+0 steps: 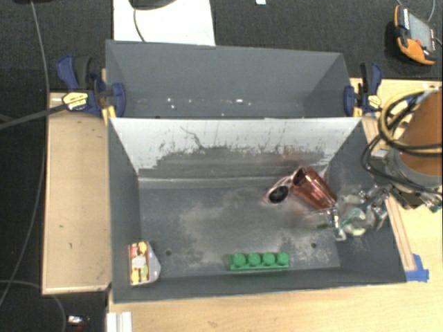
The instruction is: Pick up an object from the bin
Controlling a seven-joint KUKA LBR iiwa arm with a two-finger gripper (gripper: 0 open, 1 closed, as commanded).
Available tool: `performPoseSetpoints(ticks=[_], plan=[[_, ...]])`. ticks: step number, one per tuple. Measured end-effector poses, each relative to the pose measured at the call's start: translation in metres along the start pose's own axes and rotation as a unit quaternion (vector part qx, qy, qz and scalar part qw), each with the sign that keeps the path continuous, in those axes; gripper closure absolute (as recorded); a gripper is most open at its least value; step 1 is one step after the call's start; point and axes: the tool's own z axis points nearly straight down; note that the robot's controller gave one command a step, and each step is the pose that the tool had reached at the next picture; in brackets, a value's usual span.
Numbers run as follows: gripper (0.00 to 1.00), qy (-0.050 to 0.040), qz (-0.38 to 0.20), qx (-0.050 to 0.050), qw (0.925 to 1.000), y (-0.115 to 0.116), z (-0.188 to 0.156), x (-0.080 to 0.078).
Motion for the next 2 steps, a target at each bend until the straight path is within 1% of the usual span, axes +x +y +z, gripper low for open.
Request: performPoseSetpoints(ticks=[1, 2], plan=[[1.0, -0.0009, -0.135, -0.001, 0.9909, 0.013, 0.006, -0.002], [1.0, -0.0024, -0.111, 0.002, 0.9939, 0.015, 0.025, -0.005]])
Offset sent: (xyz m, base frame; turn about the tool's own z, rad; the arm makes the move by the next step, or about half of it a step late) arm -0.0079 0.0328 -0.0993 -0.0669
